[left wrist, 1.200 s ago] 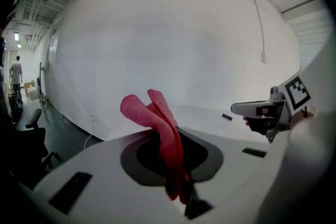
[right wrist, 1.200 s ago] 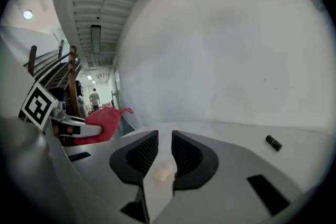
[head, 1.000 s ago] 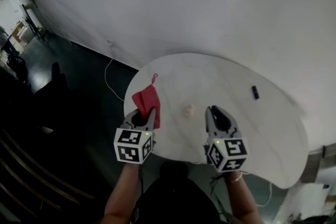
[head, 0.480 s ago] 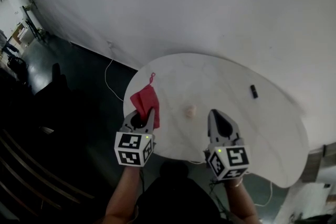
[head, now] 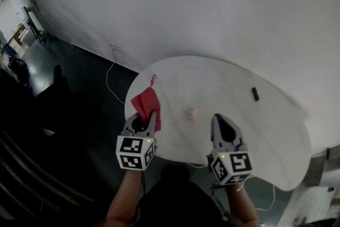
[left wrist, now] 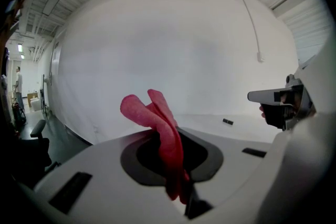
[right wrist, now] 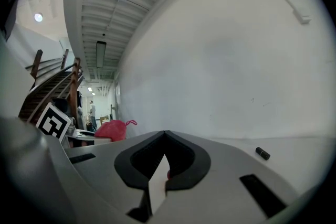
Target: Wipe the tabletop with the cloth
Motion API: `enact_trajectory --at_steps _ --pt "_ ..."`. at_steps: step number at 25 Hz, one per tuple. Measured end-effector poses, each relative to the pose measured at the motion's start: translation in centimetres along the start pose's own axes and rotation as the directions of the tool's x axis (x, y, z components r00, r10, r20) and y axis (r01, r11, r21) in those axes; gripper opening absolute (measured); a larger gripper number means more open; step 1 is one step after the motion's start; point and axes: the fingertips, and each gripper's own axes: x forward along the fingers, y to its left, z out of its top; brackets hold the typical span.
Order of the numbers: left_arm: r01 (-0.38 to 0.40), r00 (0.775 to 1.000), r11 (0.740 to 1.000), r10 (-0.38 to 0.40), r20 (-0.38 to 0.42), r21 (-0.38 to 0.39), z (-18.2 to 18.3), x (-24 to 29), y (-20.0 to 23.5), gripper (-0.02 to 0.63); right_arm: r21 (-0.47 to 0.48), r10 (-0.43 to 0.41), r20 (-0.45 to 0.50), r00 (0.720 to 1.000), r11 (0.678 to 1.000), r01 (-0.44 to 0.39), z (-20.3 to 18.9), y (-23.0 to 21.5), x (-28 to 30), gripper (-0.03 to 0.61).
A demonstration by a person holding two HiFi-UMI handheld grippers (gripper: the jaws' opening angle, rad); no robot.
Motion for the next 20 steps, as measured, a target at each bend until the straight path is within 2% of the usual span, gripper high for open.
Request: enact_trajectory --at_steps 6,20 --pt "-0.001 1.0 1.0 0.001 0.005 0.004 0.1 -0.2 -0.3 0.041 0.023 -0.012 0.004 1.0 1.0 0.012 -0.6 -0.3 -0.3 0.002" --pt "-0.005 1.0 1.0 0.004 0.025 0.011 0.3 -1.4 -0.6 0.041 -0.004 -0.005 -0.009 1.0 1.0 0.005 -1.3 0.5 -1.3 0.002"
